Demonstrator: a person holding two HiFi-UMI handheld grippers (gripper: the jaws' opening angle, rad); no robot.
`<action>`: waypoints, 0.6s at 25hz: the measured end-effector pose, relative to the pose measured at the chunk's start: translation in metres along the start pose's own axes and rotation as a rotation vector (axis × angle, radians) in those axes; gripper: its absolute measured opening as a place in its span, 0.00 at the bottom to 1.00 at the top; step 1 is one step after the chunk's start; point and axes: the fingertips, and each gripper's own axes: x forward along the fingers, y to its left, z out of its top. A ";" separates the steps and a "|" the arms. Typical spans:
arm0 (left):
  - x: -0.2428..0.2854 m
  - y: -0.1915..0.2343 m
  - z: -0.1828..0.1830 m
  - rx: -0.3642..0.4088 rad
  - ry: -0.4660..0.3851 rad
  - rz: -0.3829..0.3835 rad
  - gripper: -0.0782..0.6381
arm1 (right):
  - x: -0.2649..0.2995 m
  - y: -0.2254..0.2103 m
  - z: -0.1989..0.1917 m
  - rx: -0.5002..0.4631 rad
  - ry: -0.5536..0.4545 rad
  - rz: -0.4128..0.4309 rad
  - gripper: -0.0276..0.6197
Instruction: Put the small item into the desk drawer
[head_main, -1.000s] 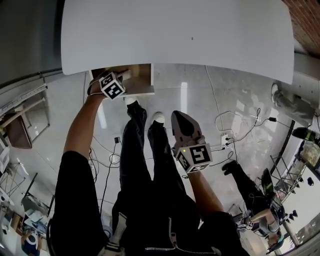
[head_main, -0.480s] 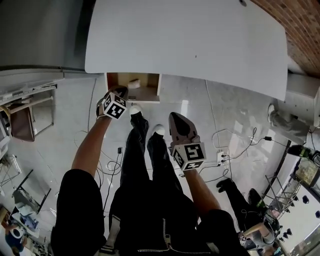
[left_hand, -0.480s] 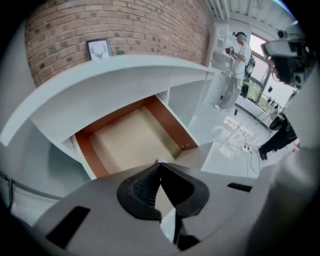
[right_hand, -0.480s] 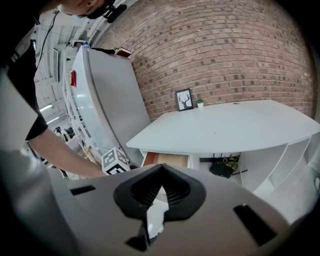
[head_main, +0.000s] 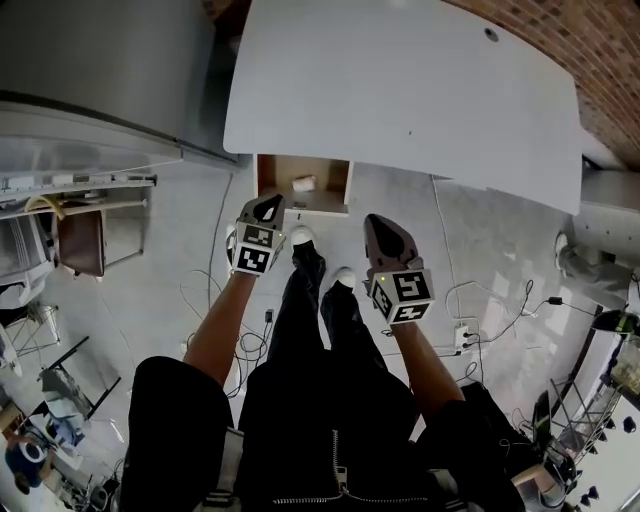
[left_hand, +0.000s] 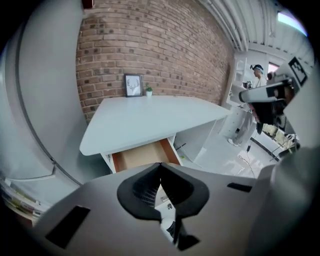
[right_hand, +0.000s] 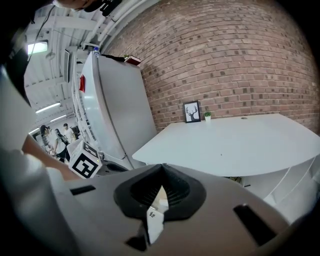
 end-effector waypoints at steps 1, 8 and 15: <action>-0.009 -0.002 0.009 0.000 -0.022 0.009 0.14 | -0.001 0.001 0.004 -0.002 -0.007 0.004 0.05; -0.065 -0.018 0.075 0.018 -0.169 0.043 0.14 | -0.017 0.003 0.048 -0.021 -0.079 0.023 0.05; -0.126 -0.023 0.158 0.055 -0.353 0.106 0.14 | -0.043 0.006 0.115 -0.063 -0.217 0.035 0.05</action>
